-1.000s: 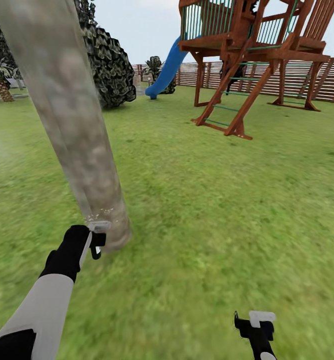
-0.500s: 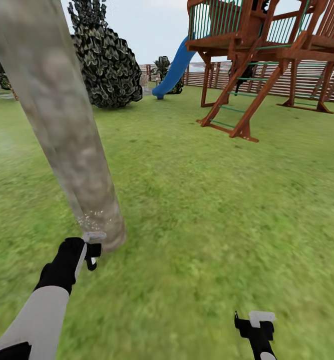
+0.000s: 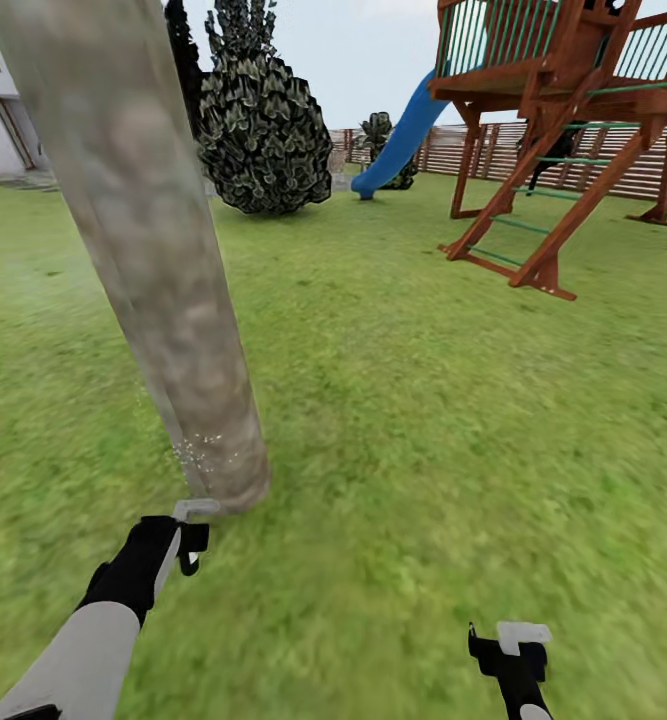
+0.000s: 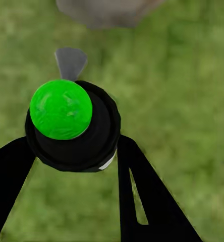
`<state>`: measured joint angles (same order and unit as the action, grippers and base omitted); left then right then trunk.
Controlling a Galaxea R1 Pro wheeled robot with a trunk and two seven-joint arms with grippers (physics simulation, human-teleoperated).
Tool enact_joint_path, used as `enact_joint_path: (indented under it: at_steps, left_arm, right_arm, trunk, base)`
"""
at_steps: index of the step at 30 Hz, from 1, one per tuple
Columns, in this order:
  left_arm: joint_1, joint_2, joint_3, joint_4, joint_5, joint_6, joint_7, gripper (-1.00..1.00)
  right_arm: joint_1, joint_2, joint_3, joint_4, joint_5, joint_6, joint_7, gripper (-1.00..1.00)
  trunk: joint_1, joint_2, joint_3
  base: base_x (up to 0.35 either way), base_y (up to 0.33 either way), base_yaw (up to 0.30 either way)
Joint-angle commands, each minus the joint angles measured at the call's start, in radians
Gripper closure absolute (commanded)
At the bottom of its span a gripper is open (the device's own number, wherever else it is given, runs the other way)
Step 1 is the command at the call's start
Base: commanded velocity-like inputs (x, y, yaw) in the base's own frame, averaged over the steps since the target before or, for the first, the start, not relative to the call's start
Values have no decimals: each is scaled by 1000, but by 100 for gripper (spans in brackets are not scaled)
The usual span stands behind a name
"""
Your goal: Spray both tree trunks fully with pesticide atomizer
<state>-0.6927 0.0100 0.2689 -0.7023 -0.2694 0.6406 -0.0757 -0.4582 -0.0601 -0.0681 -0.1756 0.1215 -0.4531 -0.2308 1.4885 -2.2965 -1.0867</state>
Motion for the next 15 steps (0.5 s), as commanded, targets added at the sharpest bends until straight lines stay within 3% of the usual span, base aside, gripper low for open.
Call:
enact_joint_path:
  at_steps: [1, 3, 5, 11, 15]
  left_arm:
    - [-1, 19, 4, -3, -9, 4, -5, 100]
    - [-1, 46, 3, -4, -8, 4, -1, 100]
    - [0, 45, 7, -4, -6, -4, 0, 100]
    - [-1, 17, 8, -5, -5, -52, 2, 100]
    - [-1, -14, 8, -8, -5, -54, 2, 100]
  right_arm:
    - [0, 0, -7, 1, 10, -2, -2, -100]
    - [0, 0, -7, 1, 10, -2, -2, -100]
    - [0, 1, -7, 1, 10, -2, -2, -100]
    - [0, 7, -6, 1, 12, -2, -2, -100]
    - [0, 6, -7, 1, 12, -2, -2, -100]
  trunk:
    - [0, 0, -1]
    - [0, 0, -1]
    - [0, 0, -1]
    - [0, 0, -1]
    - [0, 0, -1]
  base:
    - [213, -163, 276]
    - [88, -63, 275]
    - [18, -17, 270]
    - [3, -213, 264]
    - [108, -271, 47]
